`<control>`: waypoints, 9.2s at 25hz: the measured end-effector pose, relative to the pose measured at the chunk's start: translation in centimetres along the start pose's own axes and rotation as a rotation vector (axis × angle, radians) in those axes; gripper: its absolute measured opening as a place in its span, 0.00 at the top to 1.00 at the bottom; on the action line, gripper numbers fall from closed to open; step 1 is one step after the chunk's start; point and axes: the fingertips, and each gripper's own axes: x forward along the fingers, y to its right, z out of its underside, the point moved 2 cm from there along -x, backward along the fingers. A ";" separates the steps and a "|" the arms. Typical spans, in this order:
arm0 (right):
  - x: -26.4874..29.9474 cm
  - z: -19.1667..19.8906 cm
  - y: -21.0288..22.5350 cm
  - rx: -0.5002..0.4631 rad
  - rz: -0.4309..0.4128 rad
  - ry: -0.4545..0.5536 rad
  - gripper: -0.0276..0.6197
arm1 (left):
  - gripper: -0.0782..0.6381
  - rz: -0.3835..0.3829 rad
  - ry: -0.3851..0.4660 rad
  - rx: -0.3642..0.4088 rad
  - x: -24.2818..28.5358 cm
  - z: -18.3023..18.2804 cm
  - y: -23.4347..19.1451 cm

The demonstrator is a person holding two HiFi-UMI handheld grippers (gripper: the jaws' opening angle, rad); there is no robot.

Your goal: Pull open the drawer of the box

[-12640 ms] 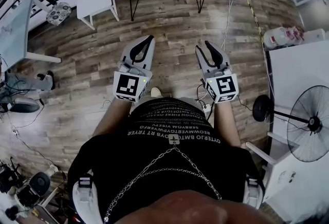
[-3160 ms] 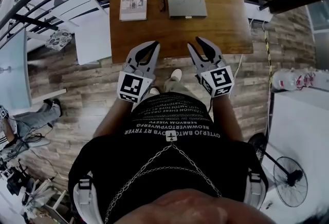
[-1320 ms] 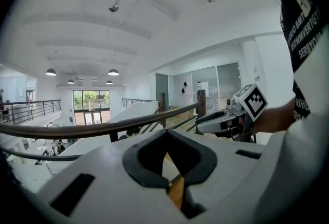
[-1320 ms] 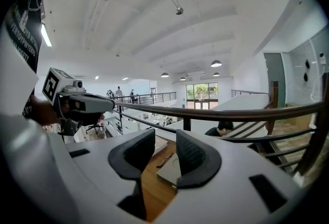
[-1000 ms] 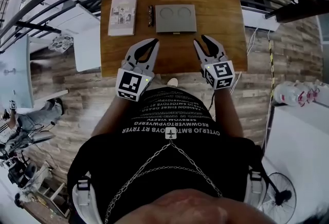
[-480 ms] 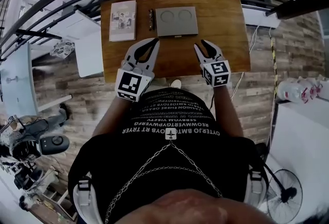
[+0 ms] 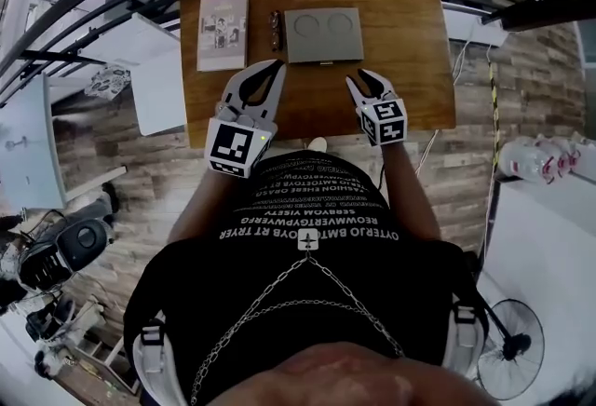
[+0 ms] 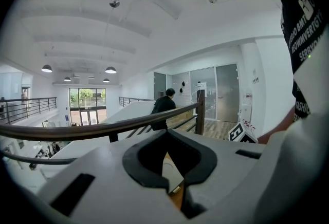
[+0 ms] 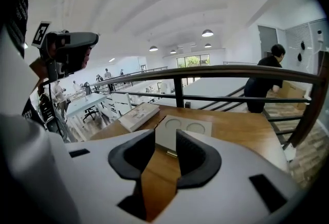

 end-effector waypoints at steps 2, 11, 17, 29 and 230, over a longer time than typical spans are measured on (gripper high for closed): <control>1.1 0.3 0.1 0.006 -0.004 -0.019 0.77 | 0.88 -0.006 -0.002 -0.005 0.1 0.0 -0.7; 5.4 2.6 0.2 0.054 -0.016 -0.100 0.77 | 0.88 -0.018 -0.017 -0.014 0.5 0.6 -3.8; 7.5 4.3 0.6 0.114 -0.031 -0.142 0.77 | 0.88 -0.005 -0.024 -0.013 1.4 0.7 -4.4; 12.1 8.2 0.6 0.194 -0.040 -0.253 0.77 | 0.88 -0.005 -0.046 -0.021 1.4 1.5 -6.3; 9.7 19.2 -3.8 0.316 0.141 -0.502 0.70 | 0.88 0.024 -0.119 -0.006 -9.7 6.0 8.9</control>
